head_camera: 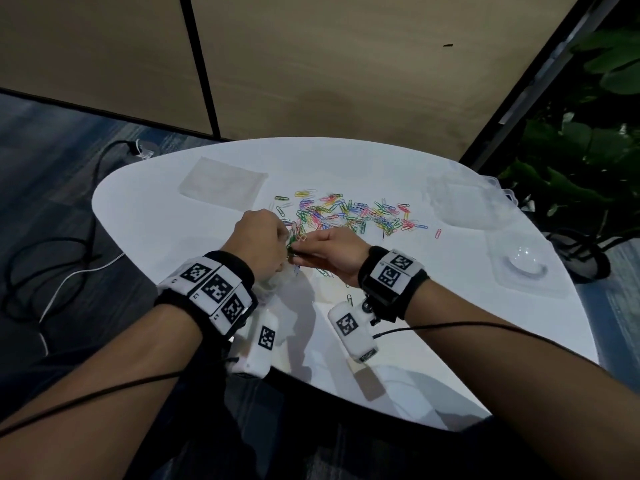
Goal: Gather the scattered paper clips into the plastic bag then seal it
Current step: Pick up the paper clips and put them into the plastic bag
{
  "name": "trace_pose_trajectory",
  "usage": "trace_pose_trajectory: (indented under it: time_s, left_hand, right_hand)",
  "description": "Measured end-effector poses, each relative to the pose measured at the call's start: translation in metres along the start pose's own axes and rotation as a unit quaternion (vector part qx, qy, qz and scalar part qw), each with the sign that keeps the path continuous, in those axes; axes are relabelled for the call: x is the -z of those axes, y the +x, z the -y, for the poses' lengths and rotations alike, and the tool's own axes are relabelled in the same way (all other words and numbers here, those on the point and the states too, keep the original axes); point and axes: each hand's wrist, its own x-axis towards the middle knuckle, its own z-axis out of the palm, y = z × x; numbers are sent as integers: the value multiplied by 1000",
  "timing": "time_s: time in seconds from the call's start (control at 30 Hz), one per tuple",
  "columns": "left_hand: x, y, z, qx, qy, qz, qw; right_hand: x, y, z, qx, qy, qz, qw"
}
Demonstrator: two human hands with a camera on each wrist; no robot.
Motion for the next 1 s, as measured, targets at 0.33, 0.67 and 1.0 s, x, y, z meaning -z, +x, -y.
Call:
trace_pose_trajectory:
  time_s: [0.33, 0.67, 1.0]
  left_hand:
    - [-5, -2, -3, -30, -28, 5, 999]
    - [-3, 0, 3, -23, -27, 15, 999]
    - [21, 5, 17, 35, -44, 9, 998]
  right_hand:
    - [-14, 4, -7, 1, -193, -55, 980]
    - [-17, -1, 3, 86, -557, -13, 826]
    - [111, -10, 28, 53, -502, -131, 854]
